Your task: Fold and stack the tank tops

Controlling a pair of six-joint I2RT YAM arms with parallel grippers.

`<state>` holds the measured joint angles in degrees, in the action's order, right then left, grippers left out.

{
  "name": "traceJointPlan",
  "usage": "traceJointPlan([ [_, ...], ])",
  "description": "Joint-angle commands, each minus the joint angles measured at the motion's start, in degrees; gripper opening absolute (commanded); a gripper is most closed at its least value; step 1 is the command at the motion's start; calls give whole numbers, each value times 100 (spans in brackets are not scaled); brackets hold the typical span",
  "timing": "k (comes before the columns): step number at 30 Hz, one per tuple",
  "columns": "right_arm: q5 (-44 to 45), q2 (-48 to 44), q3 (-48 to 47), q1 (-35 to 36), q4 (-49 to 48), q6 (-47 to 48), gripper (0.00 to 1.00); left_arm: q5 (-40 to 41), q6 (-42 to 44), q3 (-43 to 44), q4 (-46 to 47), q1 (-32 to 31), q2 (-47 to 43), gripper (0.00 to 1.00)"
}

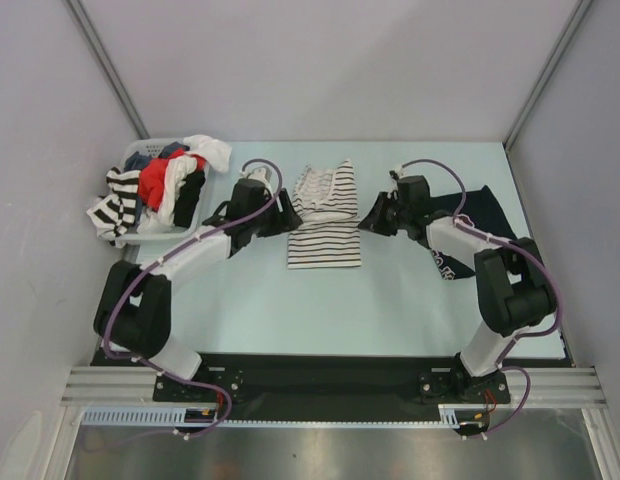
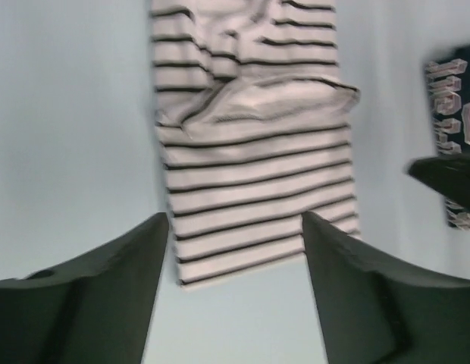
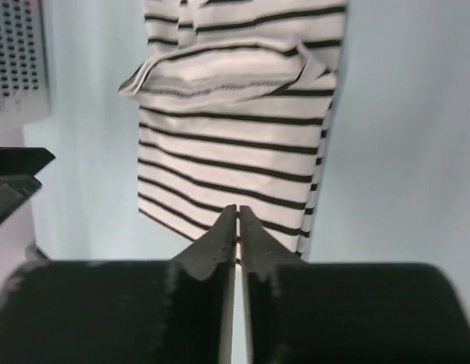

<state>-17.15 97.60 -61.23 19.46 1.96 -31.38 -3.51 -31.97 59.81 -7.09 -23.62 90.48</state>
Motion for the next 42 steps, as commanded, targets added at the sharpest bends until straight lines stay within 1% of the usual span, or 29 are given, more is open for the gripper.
traceJointPlan([
  [1, -1184, 21, 462, 5, -757, -456, 6, -954, -151, -600, 515, -231, -311, 69],
  [2, -1334, 48, 567, -4, -897, -570, 4, -1115, -265, -681, 620, -275, -285, 63],
  [3, -1587, 92, 682, 13, -1221, -745, 2, -1239, -319, -751, 848, -275, -250, 51],
  [4, -1694, 145, 909, 14, -1381, -834, 1, -1466, -354, -873, 963, -292, -206, 45],
  [6, -1931, 268, 1095, 5, -1784, -940, 0, -1565, -389, -936, 1130, -301, -22, 36],
  [9, -2151, 513, 1368, -4, -2206, -1116, 0, -1662, -380, -1050, 1306, -301, 207, 31],
  [15, -2285, 1207, 1535, -118, -2358, -1248, 0, -1644, -547, -1516, 1842, -187, 839, 26],
  [17, -2241, 1270, 1631, -250, -2349, -1248, 0, -1557, -670, -1691, 1922, -91, 989, 22],
  [20, -2135, 1139, 1728, -399, -2174, -1134, 0, -1364, -723, -2008, 2054, -20, 867, 20],
  [24, -1829, 682, 1834, -479, -1665, -757, 0, -1100, -601, -2114, 1791, -3, 568, 20],
  [27, -1503, 322, 1834, -470, -1200, -493, 5, -880, -513, -2184, 1536, -11, 226, 21],
  [28, -1433, 251, 1852, -461, -1119, -449, 9, -784, -486, -2263, 1483, -11, 112, 22],
  [30, -1249, 49, 1878, -435, -935, -370, 15, -669, -451, -2360, 1316, -29, -222, 29],
  [31, -1186, -4, 1887, -409, -899, -317, 24, -599, -433, -2456, 1255, -38, -337, 32],
  [32, -1134, -83, 1913, -382, -890, -299, 27, -390, -407, -2500, 1132, -64, -538, 39],
  [33, -1081, -110, 1922, -304, -873, -290, 31, -300, -398, -2535, 1088, -73, -627, 42],
  [34, -1019, -136, 1913, -242, -855, -264, 37, -186, -398, -2605, 1044, -82, -750, 46],
  [36, -800, -162, 1852, -76, -785, -238, 41, -1, -381, -2632, 964, -82, -786, 49],
  [37, -747, -163, 1834, -22, -767, -255, 45, 51, -381, -2615, 938, -90, -777, 51],
  [41, -536, -75, 1676, 189, -680, -316, 47, 43, -380, -2553, 1069, -91, -576, 62],
  [42, -466, -40, 1589, 224, -636, -308, 47, -18, -381, -2527, 1131, -99, -532, 63],
])
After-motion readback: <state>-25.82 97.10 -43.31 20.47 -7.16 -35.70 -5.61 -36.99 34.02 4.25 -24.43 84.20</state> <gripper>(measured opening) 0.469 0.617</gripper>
